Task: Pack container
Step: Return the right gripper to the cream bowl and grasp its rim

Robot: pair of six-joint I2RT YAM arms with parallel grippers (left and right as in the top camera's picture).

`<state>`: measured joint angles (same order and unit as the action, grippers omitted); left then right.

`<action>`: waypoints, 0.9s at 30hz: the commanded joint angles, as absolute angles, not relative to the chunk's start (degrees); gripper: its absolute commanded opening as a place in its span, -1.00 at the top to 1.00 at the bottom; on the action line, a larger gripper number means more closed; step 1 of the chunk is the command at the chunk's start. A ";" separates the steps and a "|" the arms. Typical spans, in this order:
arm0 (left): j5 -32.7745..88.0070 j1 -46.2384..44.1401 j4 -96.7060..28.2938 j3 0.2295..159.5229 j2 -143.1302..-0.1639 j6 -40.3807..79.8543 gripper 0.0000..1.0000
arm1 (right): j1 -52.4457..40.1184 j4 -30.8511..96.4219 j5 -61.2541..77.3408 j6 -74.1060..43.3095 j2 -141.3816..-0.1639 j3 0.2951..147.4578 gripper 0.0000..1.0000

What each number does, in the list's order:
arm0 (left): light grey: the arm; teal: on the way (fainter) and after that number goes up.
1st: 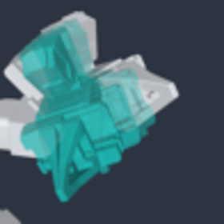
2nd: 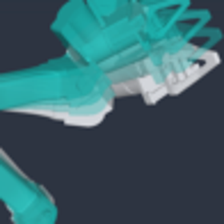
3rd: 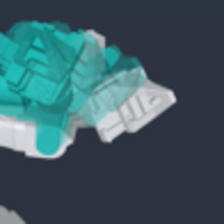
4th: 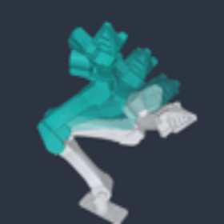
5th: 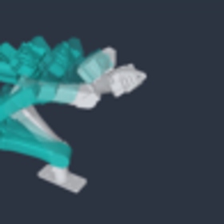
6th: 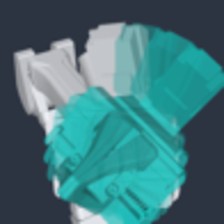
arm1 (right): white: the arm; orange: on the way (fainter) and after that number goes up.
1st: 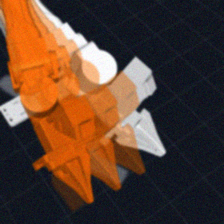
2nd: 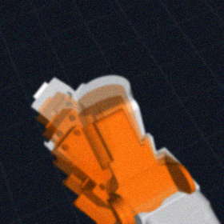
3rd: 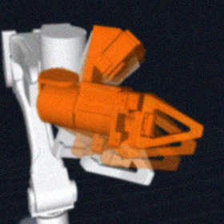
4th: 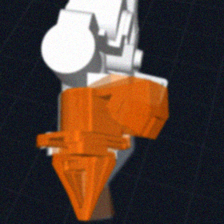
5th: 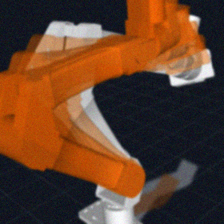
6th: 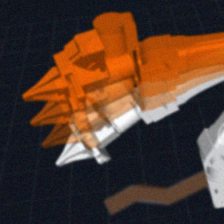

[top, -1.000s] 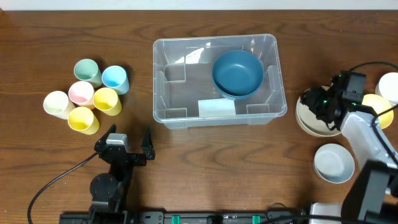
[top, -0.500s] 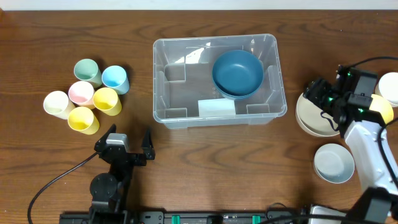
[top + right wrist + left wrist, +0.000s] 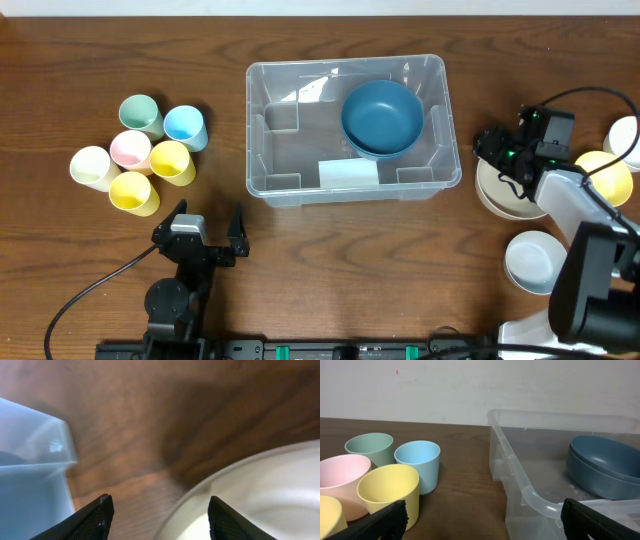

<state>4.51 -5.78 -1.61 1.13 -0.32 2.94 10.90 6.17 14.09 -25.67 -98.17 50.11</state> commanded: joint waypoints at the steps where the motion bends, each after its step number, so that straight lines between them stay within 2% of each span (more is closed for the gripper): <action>1: 5.41 -5.58 -3.64 0.23 -0.23 2.59 -0.96 | 10.44 6.00 13.45 -26.11 -99.83 49.93 -0.02; 20: 5.39 -5.58 -3.64 0.23 -0.23 2.59 -0.96 | 10.55 6.00 11.00 -26.06 -99.92 49.95 0.96; 27: 5.41 -5.58 -3.64 0.23 -0.23 2.59 -0.96 | 10.55 6.70 10.74 -26.15 -99.24 50.28 0.97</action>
<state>4.51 -5.78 -1.58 1.15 -0.32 2.94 10.90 5.45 8.91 -24.95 -98.54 50.65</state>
